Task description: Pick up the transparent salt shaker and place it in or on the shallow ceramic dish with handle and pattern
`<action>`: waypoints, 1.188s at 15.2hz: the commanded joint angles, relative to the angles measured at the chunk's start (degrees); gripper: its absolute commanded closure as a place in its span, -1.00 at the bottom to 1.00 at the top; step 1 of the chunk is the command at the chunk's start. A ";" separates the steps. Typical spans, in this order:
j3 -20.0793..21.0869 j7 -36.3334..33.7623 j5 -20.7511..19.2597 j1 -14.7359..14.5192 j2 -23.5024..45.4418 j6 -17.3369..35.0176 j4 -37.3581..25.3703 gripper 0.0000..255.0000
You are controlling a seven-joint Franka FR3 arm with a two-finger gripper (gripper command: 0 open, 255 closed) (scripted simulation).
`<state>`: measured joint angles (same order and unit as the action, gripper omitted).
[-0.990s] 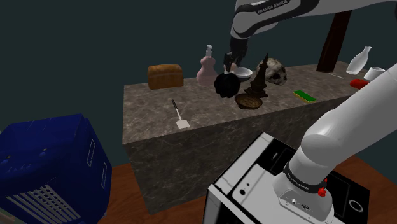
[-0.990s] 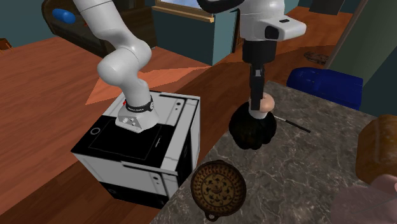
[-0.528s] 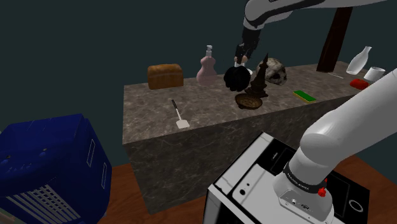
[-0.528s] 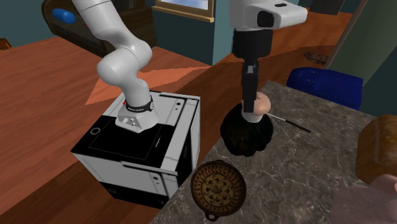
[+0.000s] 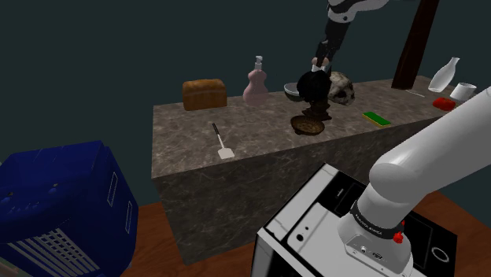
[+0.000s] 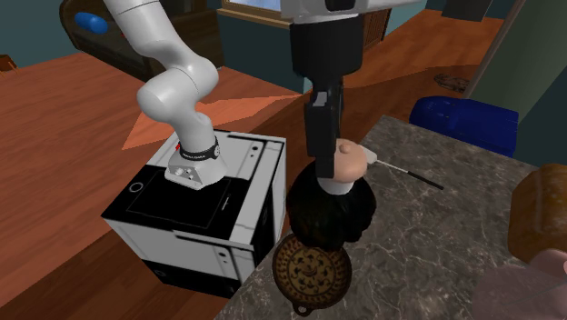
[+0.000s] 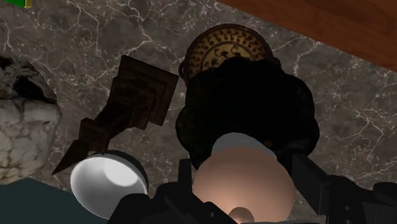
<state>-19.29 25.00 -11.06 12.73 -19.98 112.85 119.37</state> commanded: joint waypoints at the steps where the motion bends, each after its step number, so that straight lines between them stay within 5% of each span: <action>1: -0.92 1.43 -0.14 0.48 -0.51 -0.03 0.13 1.00; 18: -2.28 0.52 -1.10 0.99 0.96 13.19 11.93 1.00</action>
<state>-21.51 25.60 -12.12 13.72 -19.18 125.13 130.73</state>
